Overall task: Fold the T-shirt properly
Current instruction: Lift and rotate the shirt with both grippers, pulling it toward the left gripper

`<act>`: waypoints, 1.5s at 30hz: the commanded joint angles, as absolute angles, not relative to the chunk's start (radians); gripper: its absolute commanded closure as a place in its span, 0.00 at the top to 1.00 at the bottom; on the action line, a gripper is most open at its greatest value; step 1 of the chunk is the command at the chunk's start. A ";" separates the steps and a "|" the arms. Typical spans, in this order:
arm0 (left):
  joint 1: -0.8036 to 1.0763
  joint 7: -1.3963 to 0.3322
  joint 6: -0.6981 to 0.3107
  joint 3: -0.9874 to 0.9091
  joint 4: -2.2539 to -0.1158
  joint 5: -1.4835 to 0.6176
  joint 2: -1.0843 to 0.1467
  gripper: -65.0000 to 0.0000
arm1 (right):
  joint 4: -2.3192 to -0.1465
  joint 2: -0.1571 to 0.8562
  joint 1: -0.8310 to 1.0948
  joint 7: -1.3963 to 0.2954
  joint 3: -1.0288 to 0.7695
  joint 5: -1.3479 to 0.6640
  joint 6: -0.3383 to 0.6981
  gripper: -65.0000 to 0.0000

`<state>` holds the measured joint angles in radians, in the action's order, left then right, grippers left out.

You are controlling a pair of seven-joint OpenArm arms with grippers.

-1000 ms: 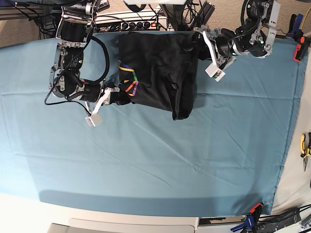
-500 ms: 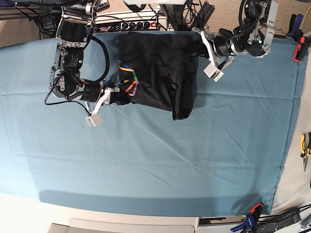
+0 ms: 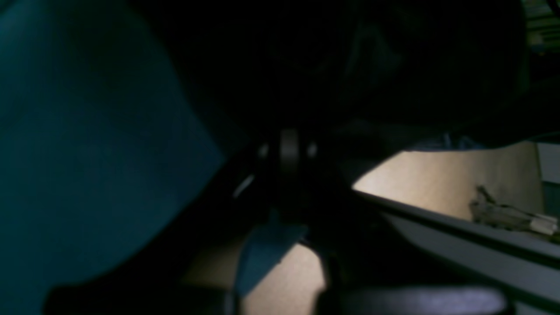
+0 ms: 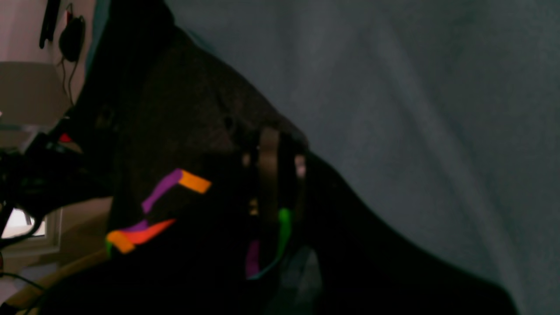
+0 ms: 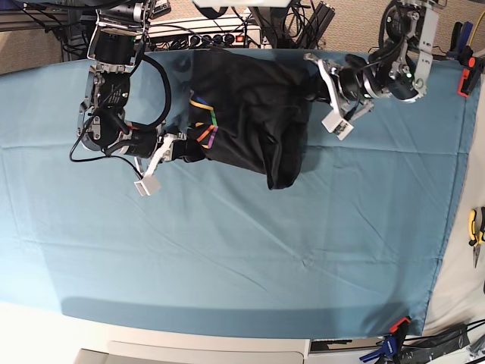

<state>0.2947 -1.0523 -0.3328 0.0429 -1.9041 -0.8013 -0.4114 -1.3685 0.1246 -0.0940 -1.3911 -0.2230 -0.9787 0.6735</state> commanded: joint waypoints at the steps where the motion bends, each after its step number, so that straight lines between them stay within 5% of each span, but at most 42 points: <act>1: 0.282 -1.031 -0.340 0.038 -1.919 -0.812 -0.427 0.00 | -1.382 0.132 -0.108 -1.396 -0.224 -0.996 0.677 0.00; 19: 0.120 -0.994 -0.336 0.038 -1.887 -0.794 -0.544 0.00 | -1.649 0.086 0.075 -1.396 -0.224 -1.023 0.693 0.00; 45: -0.085 -0.965 -0.339 0.173 -1.860 -0.760 -0.429 0.00 | -1.689 -0.044 0.222 -1.396 -0.216 -1.087 0.698 0.00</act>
